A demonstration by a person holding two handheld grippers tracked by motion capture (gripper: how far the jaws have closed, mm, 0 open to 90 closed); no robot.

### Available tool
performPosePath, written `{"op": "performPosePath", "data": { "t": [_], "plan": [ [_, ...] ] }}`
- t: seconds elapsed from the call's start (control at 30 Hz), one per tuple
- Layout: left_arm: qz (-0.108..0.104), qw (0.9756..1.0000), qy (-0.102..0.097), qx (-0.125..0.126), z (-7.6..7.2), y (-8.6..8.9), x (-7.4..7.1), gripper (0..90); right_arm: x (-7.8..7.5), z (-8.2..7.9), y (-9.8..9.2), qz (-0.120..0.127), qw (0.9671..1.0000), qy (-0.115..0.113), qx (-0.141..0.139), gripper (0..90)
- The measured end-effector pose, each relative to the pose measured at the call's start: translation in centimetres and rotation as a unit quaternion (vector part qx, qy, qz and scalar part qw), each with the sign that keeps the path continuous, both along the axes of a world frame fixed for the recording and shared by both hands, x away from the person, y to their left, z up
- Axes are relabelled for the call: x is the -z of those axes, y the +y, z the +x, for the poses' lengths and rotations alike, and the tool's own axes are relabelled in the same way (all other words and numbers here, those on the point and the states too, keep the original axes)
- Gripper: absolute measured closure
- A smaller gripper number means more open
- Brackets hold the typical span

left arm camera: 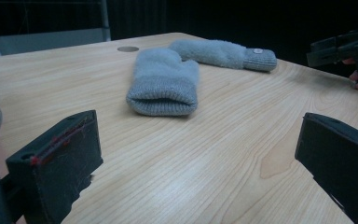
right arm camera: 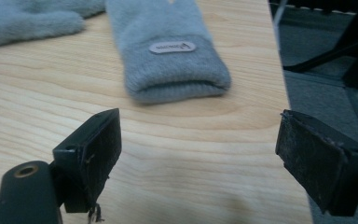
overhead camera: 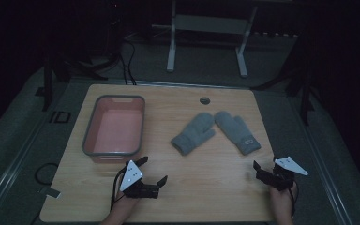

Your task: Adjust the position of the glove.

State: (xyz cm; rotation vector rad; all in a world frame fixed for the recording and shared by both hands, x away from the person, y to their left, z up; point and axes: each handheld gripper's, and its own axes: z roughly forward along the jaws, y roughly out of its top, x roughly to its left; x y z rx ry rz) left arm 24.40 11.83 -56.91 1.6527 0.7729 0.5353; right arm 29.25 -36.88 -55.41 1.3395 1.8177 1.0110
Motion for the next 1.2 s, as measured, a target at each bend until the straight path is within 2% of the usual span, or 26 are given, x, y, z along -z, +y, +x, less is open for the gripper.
{"op": "performPosePath", "data": {
  "t": [0.03, 0.13, 0.17, 0.2, 0.3, 0.37, 0.4, 0.5, 0.67, 0.7, 0.73, 0.77, 0.8, 0.87, 0.9, 0.93, 0.97, 1.07, 1.17, 1.2],
  "plan": [
    [0.0, 1.0, 0.0, -0.002, 0.0, 0.0, 0.0, 0.6, -0.1, 0.0, 0.1, 0.003, 0.9999, 0.003, -0.01, 14.2],
    [-0.005, 1.0, -0.001, -0.002, -0.1, 0.0, 0.0, 0.6, -0.4, 0.2, 0.4, -0.01, 0.9997, 0.012, -0.021, 14.9],
    [-0.009, 1.0, -0.001, -0.002, -0.1, 0.1, 0.0, 0.6, -0.5, 0.3, 0.5, -0.008, 0.9994, 0.02, -0.025, 15.2],
    [-0.023, 0.9997, 0.005, 0.005, 0.0, 0.3, -0.1, 0.6, -0.9, 0.5, 0.6, -0.002, 0.9992, 0.03, -0.025, 15.2],
    [-0.031, 0.9994, 0.013, 0.004, 0.0, 0.5, 0.0, 0.6, -1.4, 0.6, 0.6, 0.007, 0.999, 0.031, -0.031, 15.2],
    [-0.024, 0.9996, 0.011, 0.004, -0.1, 0.6, 0.1, 0.6, -2.5, 1.0, 0.7, 0.004, 0.9989, 0.033, -0.032, 15.3],
    [-0.024, 0.9997, 0.011, 0.003, -0.1, 0.6, 0.1, 0.6, -2.5, 1.0, 0.7, 0.004, 0.9989, 0.033, -0.032, 15.3],
    [-0.023, 0.9997, 0.005, 0.0, -0.2, 0.6, -0.1, 0.6, -4.1, 1.7, 0.8, 0.003, 0.9988, 0.033, -0.036, 15.2],
    [-0.007, 1.0, -0.001, -0.006, -0.4, 0.7, -0.3, 0.6, -5.4, 2.6, 1.2, 0.006, 0.9985, 0.032, -0.044, 15.2],
    [-0.007, 0.9999, 0.0, -0.008, -0.4, 0.7, -0.3, 0.6, -5.9, 3.0, 1.5, 0.005, 0.9988, 0.021, -0.044, 13.1],
    [-0.009, 0.9999, 0.0, -0.009, -0.4, 0.8, -0.3, 0.6, -5.9, 3.0, 1.5, 0.005, 0.9988, 0.021, -0.044, 13.1],
    [-0.012, 0.9999, 0.0, -0.009, -0.4, 0.8, -0.3, 0.6, -6.2, 3.2, 1.8, -0.002, 0.9988, 0.015, -0.046, 13.0],
    [-0.011, 0.9999, 0.0, -0.01, -0.5, 0.8, -0.3, 0.6, -6.6, 3.6, 2.5, -0.021, 0.9983, 0.009, -0.053, 12.7],
    [-0.006, 0.9999, -0.001, -0.013, -0.5, 0.8, -0.4, 0.6, -7.1, 4.0, 3.1, -0.005, 0.9976, 0.007, -0.069, 12.7],
    [0.003, 0.9998, -0.004, -0.02, -0.6, 0.7, -0.5, 0.6, -7.3, 4.3, 3.4, 0.005, 0.9969, 0.014, -0.078, 12.6],
    [0.003, 0.9998, -0.004, -0.02, -0.6, 0.7, -0.5, 0.6, -7.3, 4.3, 3.4, 0.005, 0.9969, 0.014, -0.078, 12.6],
    [0.004, 0.9998, -0.004, -0.021, -0.6, 0.7, -0.5, 0.6, -7.4, 4.6, 3.7, 0.017, 0.9959, 0.019, -0.087, 12.2],
    [0.002, 0.9998, 0.001, -0.019, -0.5, 0.8, -0.5, 0.6, -7.8, 5.4, 5.4, 0.018, 0.9947, 0.018, -0.1, 12.3],
    [-0.001, 0.9998, 0.002, -0.018, -0.5, 0.8, -0.5, 0.6, -7.9, 5.9, 6.1, 0.02, 0.9935, 0.024, -0.11, 13.2],
    [-0.002, 0.9998, 0.003, -0.018, -0.5, 0.8, -0.5, 0.6, -8.0, 6.4, 6.9, 0.007, 0.9929, 0.028, -0.115, 13.5]
  ]
}}
